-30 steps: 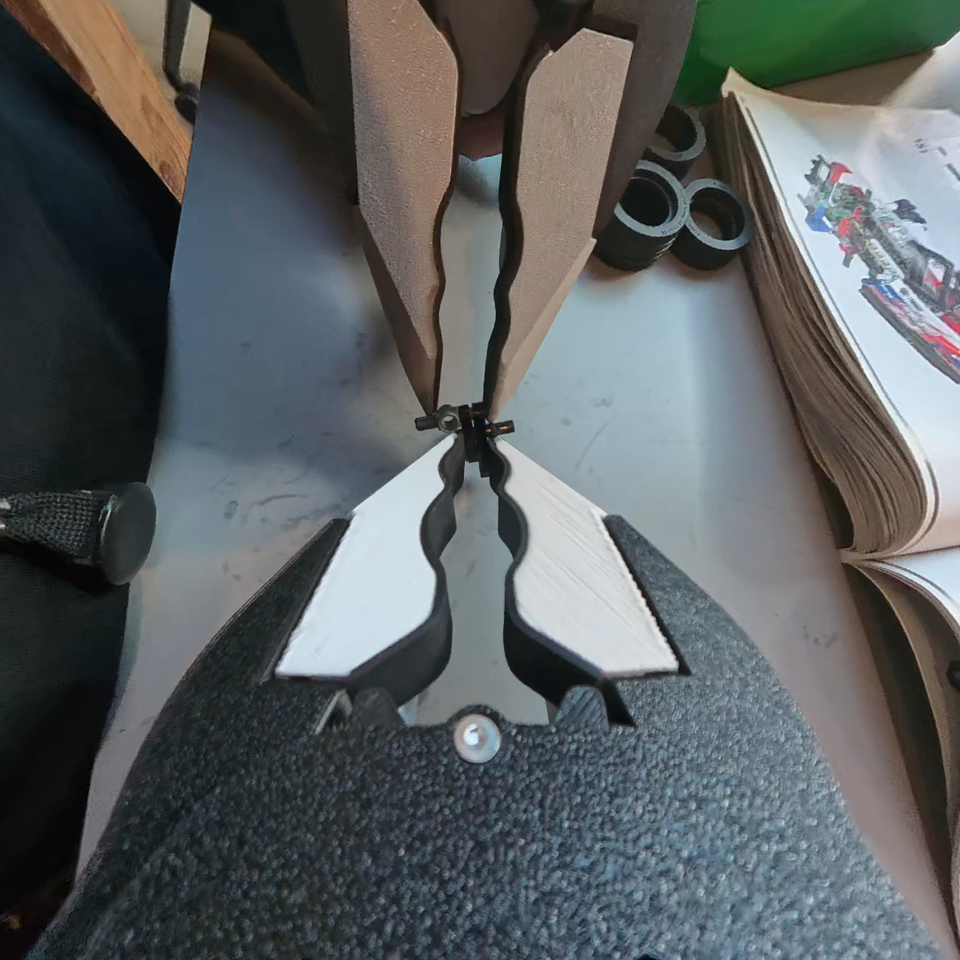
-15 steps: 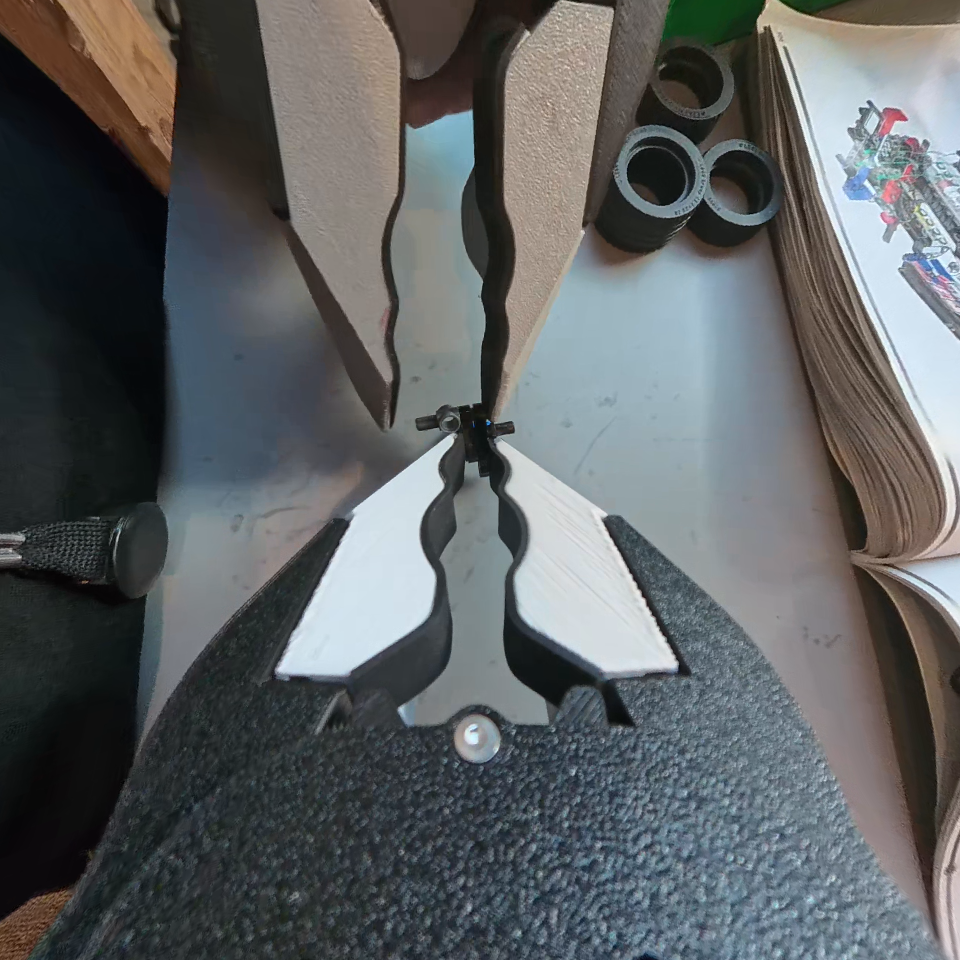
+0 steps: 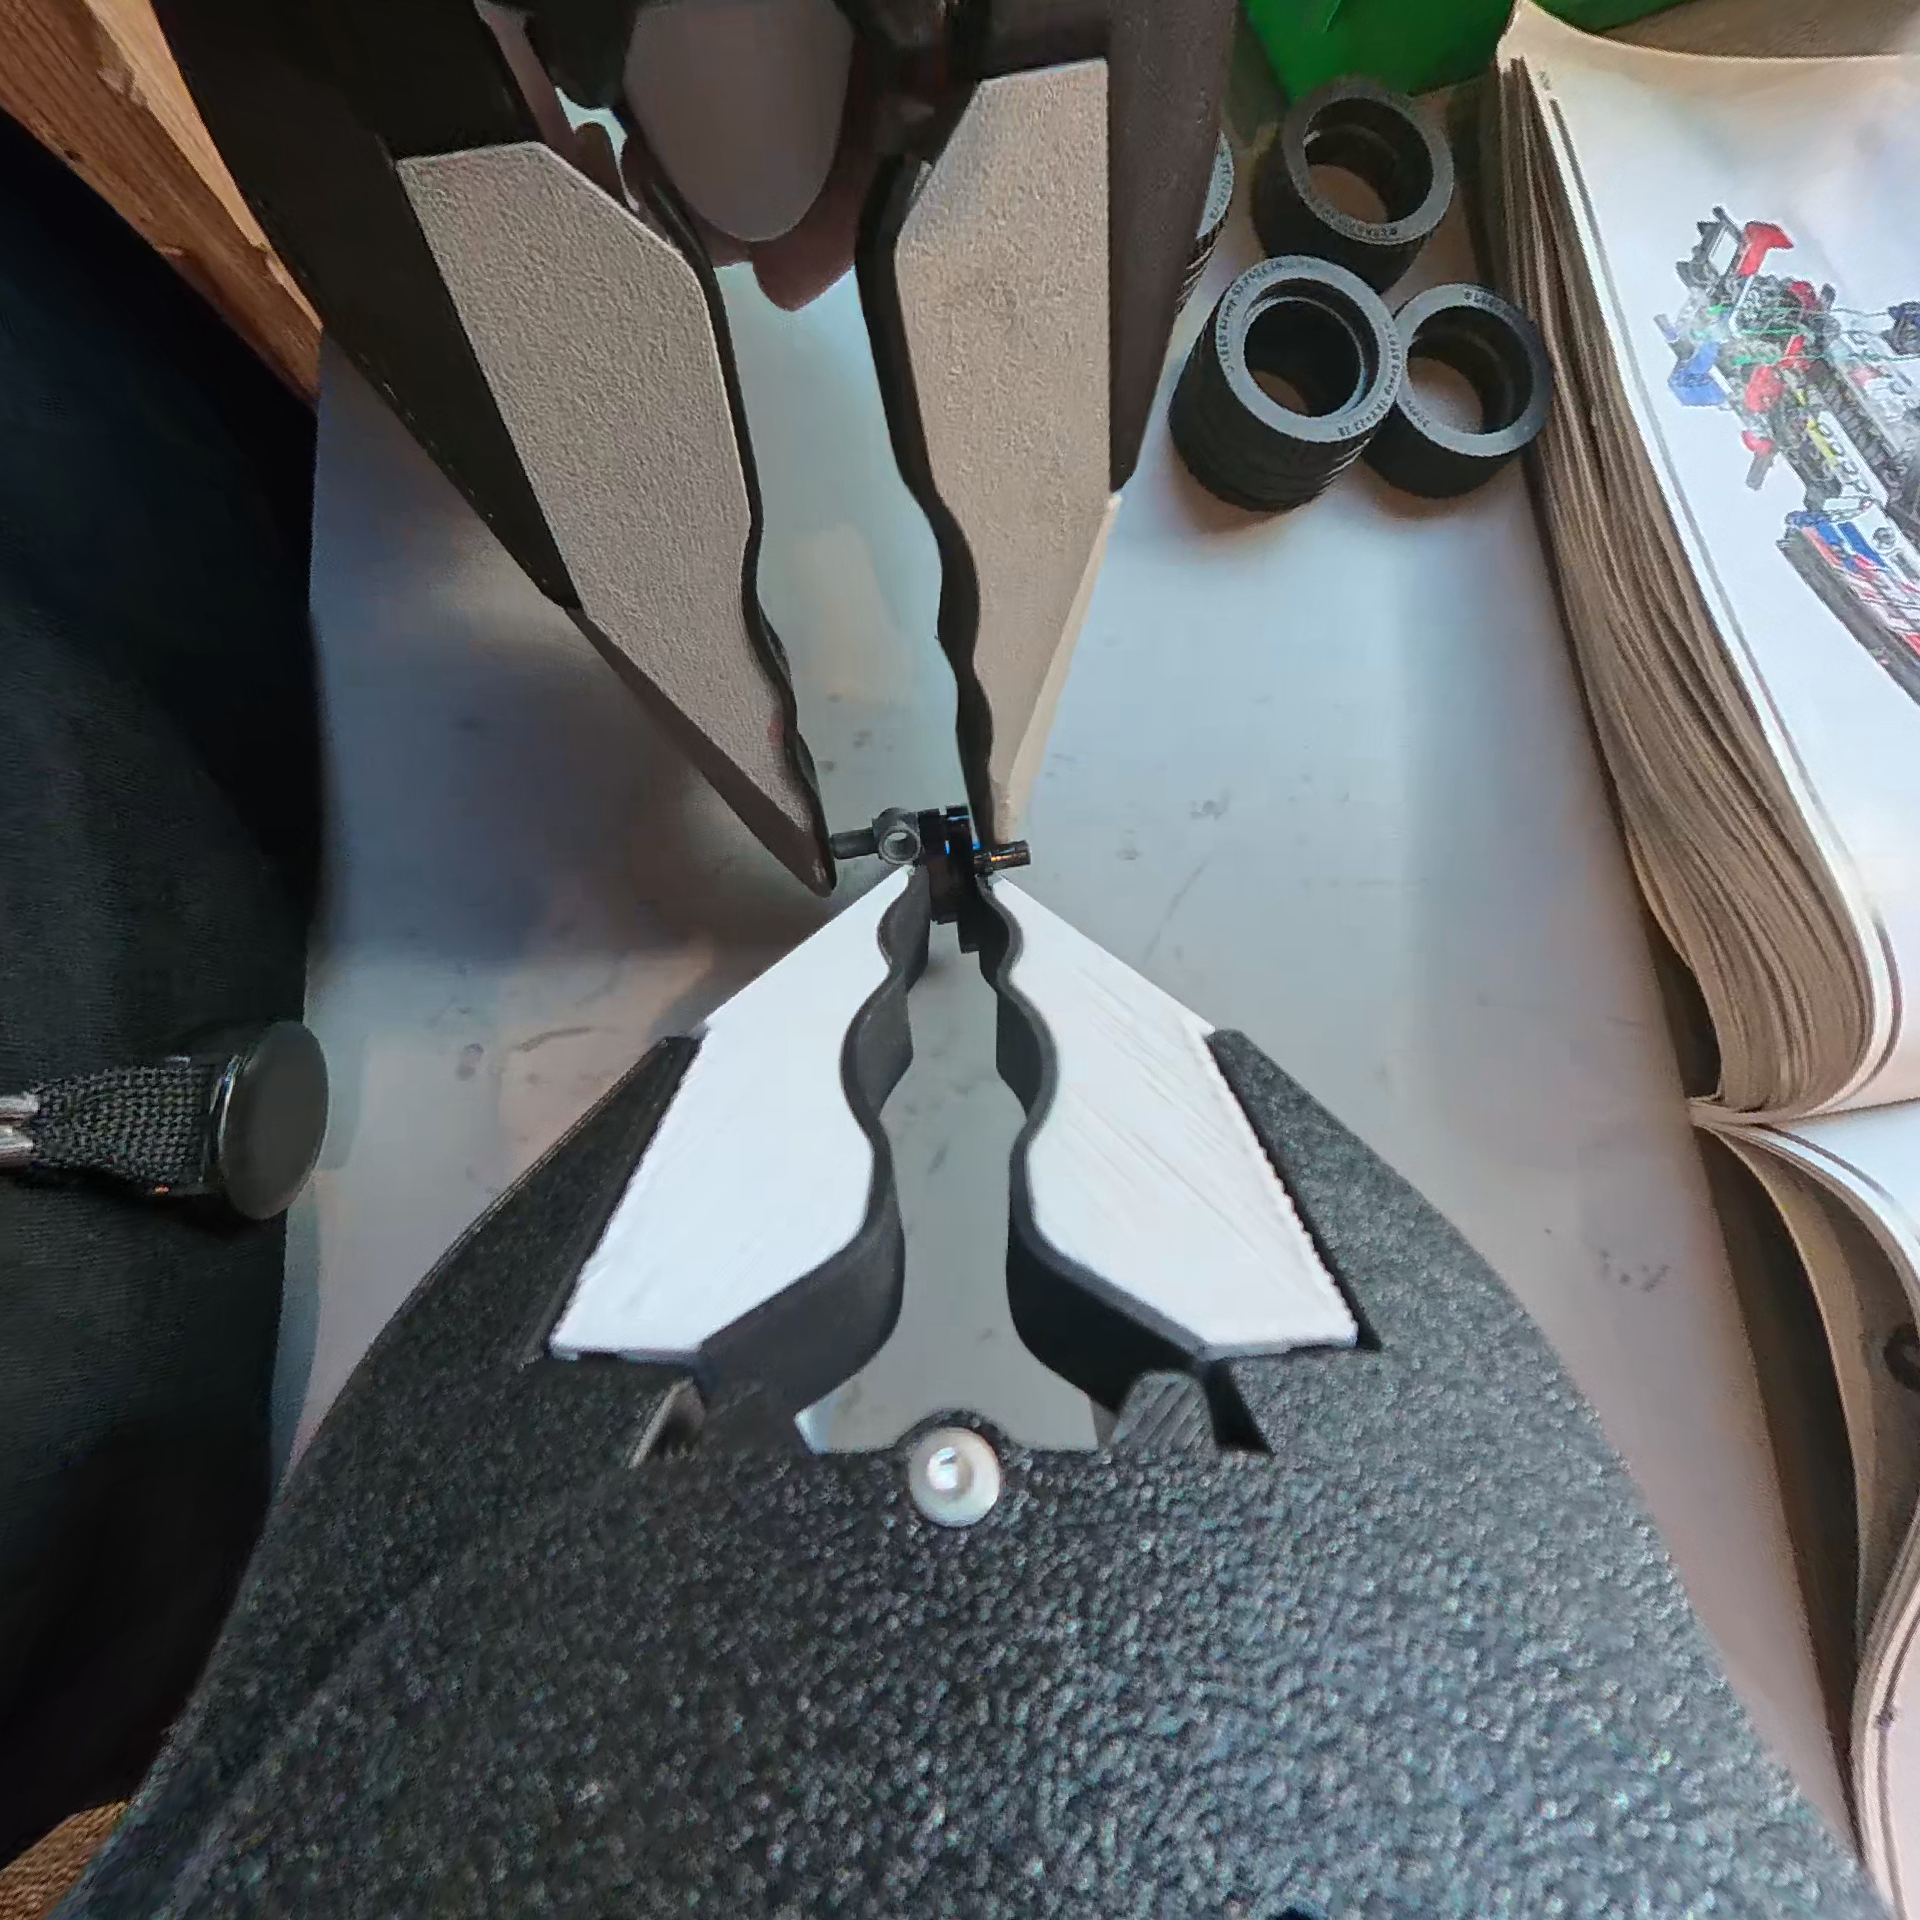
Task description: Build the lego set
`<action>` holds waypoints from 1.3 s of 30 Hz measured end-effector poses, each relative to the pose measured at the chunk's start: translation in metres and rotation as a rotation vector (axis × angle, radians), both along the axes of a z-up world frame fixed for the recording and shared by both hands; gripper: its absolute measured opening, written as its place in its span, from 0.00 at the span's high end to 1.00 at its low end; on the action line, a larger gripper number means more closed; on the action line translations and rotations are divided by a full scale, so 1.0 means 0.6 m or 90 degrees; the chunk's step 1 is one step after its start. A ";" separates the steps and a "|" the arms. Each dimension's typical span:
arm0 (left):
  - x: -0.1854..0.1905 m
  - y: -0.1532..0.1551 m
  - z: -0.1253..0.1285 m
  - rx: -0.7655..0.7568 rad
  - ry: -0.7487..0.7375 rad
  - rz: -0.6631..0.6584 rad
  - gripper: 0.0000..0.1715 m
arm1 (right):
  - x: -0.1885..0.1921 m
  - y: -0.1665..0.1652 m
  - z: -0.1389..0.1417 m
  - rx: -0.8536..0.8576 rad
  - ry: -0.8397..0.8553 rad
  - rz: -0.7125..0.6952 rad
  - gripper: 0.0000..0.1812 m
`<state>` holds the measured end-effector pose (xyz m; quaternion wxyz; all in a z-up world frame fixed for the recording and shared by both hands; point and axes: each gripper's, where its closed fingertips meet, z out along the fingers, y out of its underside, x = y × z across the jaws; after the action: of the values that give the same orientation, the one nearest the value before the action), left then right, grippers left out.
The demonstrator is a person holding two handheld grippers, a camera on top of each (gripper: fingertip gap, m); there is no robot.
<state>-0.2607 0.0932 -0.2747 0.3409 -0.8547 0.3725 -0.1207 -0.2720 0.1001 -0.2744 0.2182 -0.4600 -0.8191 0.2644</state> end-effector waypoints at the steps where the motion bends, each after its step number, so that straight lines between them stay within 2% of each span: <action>1: 0.000 0.000 0.000 0.002 0.007 0.000 0.85 | 0.000 0.000 0.000 0.000 0.000 -0.001 0.96; 10: -0.002 0.001 -0.004 0.027 0.067 -0.010 0.88 | 0.001 0.002 0.000 0.019 -0.001 -0.001 0.96; 15: 0.000 0.005 -0.004 0.039 0.055 0.010 0.87 | 0.002 0.006 0.000 0.018 -0.004 -0.005 0.96; 21: 0.003 0.014 -0.001 0.041 -0.032 0.031 0.87 | 0.001 0.014 0.001 0.020 0.002 -0.032 0.96; 25: 0.001 0.020 -0.003 0.035 -0.037 0.020 0.87 | 0.000 0.021 0.002 0.059 0.029 -0.021 0.96; 30: 0.000 0.017 -0.004 0.040 -0.077 0.017 0.87 | -0.002 0.017 0.001 0.034 0.049 -0.025 0.97; 34: -0.008 0.011 -0.003 0.063 -0.055 0.003 0.87 | -0.010 0.010 0.003 0.026 0.056 -0.038 0.96; 39: -0.007 -0.001 0.032 0.135 -0.110 -0.036 0.87 | -0.011 -0.002 0.041 -0.004 0.137 -0.044 0.94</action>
<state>-0.2651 0.0925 -0.2554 0.4566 -0.7894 0.3765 -0.1631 -0.2785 0.0988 -0.2500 0.3128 -0.4574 -0.7738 0.3070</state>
